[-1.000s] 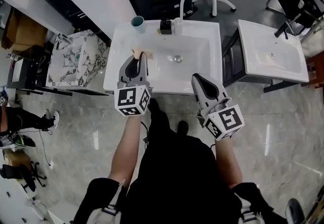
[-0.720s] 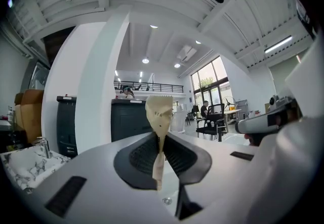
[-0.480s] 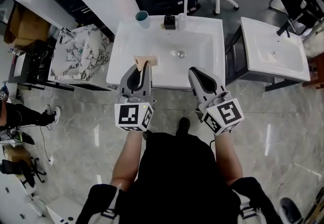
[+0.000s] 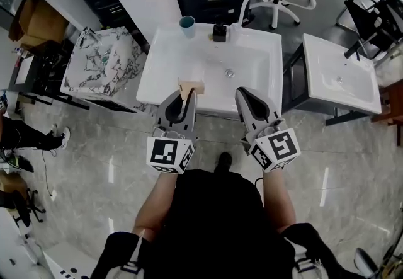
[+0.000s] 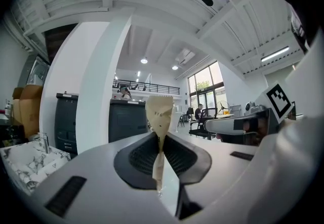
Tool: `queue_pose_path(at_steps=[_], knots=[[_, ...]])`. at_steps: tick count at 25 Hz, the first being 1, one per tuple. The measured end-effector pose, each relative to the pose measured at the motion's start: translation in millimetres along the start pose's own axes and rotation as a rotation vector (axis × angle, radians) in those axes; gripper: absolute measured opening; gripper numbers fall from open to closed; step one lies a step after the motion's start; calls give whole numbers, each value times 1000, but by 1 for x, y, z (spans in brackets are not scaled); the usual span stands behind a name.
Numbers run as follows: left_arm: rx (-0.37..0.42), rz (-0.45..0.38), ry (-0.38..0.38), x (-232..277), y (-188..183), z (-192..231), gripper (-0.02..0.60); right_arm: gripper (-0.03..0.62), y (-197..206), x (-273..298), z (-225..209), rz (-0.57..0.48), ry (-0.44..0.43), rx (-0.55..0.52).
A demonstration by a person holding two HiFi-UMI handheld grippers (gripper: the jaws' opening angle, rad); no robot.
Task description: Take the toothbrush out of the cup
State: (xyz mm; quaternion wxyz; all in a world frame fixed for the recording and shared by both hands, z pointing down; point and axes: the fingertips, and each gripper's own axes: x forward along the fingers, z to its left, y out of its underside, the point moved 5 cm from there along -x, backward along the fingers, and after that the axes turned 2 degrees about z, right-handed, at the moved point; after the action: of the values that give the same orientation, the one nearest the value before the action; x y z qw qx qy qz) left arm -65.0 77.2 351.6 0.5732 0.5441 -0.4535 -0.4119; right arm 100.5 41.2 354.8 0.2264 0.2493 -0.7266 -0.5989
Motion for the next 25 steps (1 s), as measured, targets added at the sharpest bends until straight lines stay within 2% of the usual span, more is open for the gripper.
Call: queue_pose_path(at_steps=[14, 25], knots=[[-12, -4, 1, -5, -1, 2, 46, 31, 3, 2, 15, 31, -16, -41], [-15, 9, 7, 0, 3, -6, 46, 31, 6, -4, 7, 43, 1, -56]])
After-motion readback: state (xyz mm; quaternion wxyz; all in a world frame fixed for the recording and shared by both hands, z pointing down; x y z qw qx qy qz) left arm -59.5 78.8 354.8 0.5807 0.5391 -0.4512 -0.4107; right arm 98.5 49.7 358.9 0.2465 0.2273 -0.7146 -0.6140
